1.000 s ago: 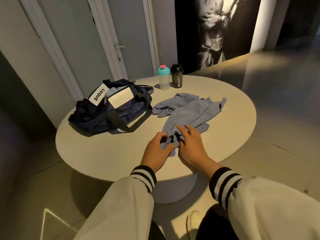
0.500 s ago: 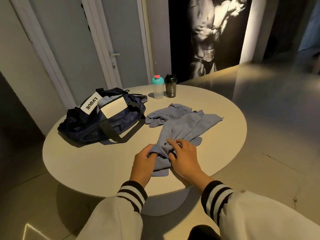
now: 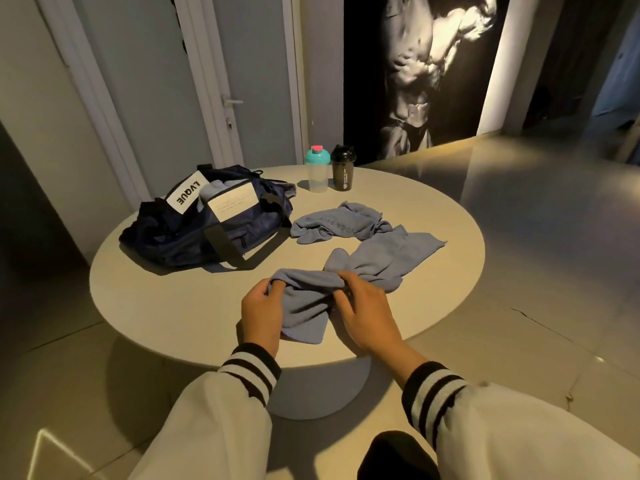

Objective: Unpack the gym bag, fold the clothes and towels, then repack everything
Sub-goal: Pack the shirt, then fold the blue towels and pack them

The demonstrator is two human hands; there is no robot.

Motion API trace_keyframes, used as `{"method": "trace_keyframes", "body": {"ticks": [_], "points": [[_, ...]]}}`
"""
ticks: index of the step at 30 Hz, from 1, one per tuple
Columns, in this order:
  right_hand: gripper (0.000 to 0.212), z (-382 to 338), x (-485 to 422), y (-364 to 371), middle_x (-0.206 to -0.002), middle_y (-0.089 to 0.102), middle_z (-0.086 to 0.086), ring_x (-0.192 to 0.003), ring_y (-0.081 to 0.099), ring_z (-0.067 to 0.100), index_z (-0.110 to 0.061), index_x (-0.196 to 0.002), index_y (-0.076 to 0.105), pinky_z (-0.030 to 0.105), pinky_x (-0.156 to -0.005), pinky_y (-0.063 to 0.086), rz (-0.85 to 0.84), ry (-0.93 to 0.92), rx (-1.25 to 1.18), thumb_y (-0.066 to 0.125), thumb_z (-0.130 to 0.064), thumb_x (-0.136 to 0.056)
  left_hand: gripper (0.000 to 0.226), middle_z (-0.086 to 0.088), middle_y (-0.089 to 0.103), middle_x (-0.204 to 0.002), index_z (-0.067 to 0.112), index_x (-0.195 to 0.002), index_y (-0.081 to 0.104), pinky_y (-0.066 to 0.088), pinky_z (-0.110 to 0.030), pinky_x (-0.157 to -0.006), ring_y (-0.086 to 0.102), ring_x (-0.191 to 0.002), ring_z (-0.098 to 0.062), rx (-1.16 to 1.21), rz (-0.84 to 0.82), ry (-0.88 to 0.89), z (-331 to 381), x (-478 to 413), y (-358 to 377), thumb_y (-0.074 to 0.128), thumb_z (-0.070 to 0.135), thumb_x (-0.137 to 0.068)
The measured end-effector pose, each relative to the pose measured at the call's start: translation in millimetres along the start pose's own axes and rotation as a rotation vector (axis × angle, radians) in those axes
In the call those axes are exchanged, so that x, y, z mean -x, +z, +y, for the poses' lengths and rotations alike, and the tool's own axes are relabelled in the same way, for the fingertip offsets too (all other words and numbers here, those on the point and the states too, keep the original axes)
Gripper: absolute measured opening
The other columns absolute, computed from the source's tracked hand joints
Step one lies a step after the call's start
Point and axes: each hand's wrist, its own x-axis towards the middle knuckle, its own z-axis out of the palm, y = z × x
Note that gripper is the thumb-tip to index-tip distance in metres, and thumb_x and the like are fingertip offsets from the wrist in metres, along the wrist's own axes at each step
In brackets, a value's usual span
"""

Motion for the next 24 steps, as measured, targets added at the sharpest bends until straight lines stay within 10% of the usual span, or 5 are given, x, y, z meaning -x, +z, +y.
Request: {"method": "trace_keyframes", "body": {"ticks": [4, 11, 16, 24], "points": [[0.051, 4.5, -7.0, 6.7, -0.144, 0.050, 0.001, -0.128, 0.047, 0.023, -0.036, -0.149, 0.031, 0.044, -0.110, 0.039, -0.101, 0.016, 0.116, 0.049, -0.038, -0.101, 0.018, -0.001, 0.070, -0.105, 0.031, -0.105, 0.068, 0.059, -0.040, -0.079, 0.067, -0.101, -0.027, 0.092, -0.047, 0.019, -1.2, 5.6, -5.9, 0.054, 0.042, -0.101], [0.024, 7.5, -2.0, 5.3, -0.107, 0.056, 0.001, -0.096, 0.050, 0.021, -0.023, -0.123, 0.057, 0.033, -0.083, 0.042, 0.130, 0.014, 0.131, 0.046, -0.035, -0.104, 0.016, -0.002, 0.071, -0.105, 0.031, -0.104, 0.068, 0.056, -0.049, -0.095, 0.067, -0.100, -0.024, 0.095, 0.088, 0.043, 8.9, 5.8, -13.8, 0.052, 0.034, -0.104], [0.028, 7.4, -3.4, 4.1, -0.128, 0.041, 0.003, -0.108, 0.051, 0.023, -0.022, -0.130, 0.053, 0.029, -0.092, 0.047, 0.127, -0.007, 0.025, 0.047, -0.031, -0.104, 0.009, 0.006, 0.066, -0.088, 0.015, -0.103, 0.066, 0.051, -0.013, -0.073, 0.063, -0.084, -0.009, 0.122, 0.224, 0.273, 51.0, -3.7, -31.9, 0.068, 0.018, -0.095], [0.023, 14.8, -10.6, 8.4, -0.125, 0.059, 0.007, -0.112, 0.052, 0.024, -0.012, -0.118, 0.062, 0.035, -0.098, 0.043, 0.081, 0.033, 0.153, 0.048, -0.021, -0.102, 0.021, 0.008, 0.067, -0.109, 0.024, -0.109, 0.070, 0.045, -0.016, -0.076, 0.060, -0.099, -0.005, -0.212, -0.286, 0.252, 51.7, -5.9, -26.2, 0.054, 0.015, -0.100]]}}
